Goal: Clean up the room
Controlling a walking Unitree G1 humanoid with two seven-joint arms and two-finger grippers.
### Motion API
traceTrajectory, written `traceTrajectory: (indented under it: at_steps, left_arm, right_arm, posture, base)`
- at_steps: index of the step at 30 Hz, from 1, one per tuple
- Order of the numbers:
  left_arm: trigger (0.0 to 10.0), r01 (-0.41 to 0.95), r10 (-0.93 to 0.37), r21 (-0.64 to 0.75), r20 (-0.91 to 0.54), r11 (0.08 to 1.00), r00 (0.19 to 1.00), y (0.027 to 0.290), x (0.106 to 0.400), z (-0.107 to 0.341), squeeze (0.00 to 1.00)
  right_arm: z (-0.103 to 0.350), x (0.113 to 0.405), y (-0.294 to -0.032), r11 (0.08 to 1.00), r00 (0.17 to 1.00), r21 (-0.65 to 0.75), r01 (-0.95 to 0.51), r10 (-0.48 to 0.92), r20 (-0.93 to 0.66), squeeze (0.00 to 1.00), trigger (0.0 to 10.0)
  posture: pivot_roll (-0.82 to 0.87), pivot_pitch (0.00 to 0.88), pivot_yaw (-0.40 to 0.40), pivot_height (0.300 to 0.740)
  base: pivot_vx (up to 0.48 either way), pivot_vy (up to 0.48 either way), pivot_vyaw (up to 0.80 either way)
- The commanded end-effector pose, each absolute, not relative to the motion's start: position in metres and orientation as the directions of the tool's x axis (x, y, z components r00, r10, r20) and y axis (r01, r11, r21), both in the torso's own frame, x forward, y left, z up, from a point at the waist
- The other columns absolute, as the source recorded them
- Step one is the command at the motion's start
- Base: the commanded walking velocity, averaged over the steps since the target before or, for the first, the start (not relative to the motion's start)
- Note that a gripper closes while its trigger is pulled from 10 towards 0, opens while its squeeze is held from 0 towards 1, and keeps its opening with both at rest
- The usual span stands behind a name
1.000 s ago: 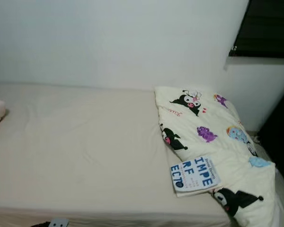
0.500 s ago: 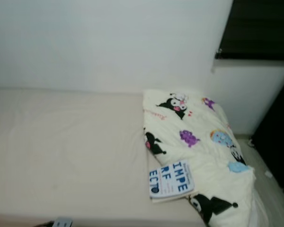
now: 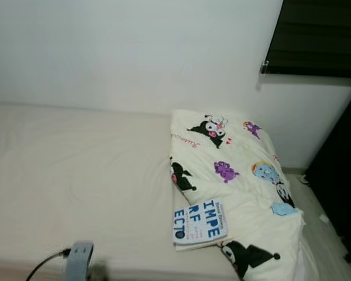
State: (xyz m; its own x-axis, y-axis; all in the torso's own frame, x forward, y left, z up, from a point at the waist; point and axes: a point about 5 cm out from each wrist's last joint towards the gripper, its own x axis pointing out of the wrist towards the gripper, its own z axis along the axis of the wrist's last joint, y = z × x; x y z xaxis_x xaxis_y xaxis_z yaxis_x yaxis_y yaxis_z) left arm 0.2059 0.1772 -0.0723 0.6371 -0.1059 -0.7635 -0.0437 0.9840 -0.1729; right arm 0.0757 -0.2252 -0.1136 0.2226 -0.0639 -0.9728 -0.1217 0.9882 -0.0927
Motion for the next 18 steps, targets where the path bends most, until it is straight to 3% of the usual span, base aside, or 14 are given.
traceTrajectory:
  at_steps: [1,8,11,13,14,16,18]
  left_arm:
    - [10.0,-0.035,-0.165,-0.254,-0.719,0.967,0.675,0.173,0.214,-0.067,0.0]
    - [10.0,-0.023,-0.235,-0.358,-0.659,0.934,0.714,0.164,0.225,-0.059,0.0]
    - [10.0,-0.006,-0.254,-0.372,-0.644,0.928,0.722,0.161,0.227,-0.058,0.0]
    - [10.0,-0.005,-0.247,-0.359,-0.65,0.933,0.719,0.162,0.226,-0.059,0.0]
    - [10.0,-0.016,-0.224,-0.331,-0.671,0.943,0.707,0.166,0.221,-0.062,0.0]
    - [10.0,-0.016,-0.224,-0.331,-0.671,0.943,0.707,0.166,0.221,-0.062,0.0]
    - [10.0,-0.046,-0.167,-0.268,-0.715,0.962,0.679,0.176,0.21,-0.069,0.0]
  right_arm:
    - [-0.112,0.087,-0.221,0.992,0.278,-0.085,-0.094,-0.055,-0.959,0.0,10.0]
    - [-0.103,0.117,-0.227,0.994,0.387,-0.103,-0.037,-0.081,-0.918,0.0,10.0]
    - [-0.084,0.161,-0.235,0.994,0.545,-0.045,0.097,-0.091,-0.834,0.0,10.0]
    - [-0.076,0.176,-0.236,0.992,0.601,0.0,0.127,-0.077,-0.796,0.0,10.0]
    - [-0.068,0.193,-0.23,0.991,0.659,0.08,0.104,-0.008,-0.752,0.0,10.0]
    - [-0.068,0.193,-0.23,0.991,0.659,0.08,0.104,-0.008,-0.752,0.0,10.0]
    - [-0.049,0.224,-0.21,0.969,0.744,0.244,-0.032,0.186,-0.641,0.0,10.0]
  posture:
    - [-0.07,0.0,-0.016,0.74]
    - [-0.08,0.0,-0.012,0.74]
    - [-0.08,0.0,-0.009,0.735]
    - [-0.09,0.0,-0.003,0.725]
    - [-0.09,0.0,0.0,0.72]
    - [-0.09,0.0,0.0,0.715]
    - [-0.09,0.0,0.001,0.705]
  base:
    - [0.0,0.0,0.0]
    - [0.0,0.0,0.0]
    - [0.0,0.0,0.0]
    - [0.0,0.0,0.0]
    - [0.0,0.0,0.0]
    - [0.0,0.0,0.0]
    - [0.0,0.0,0.0]
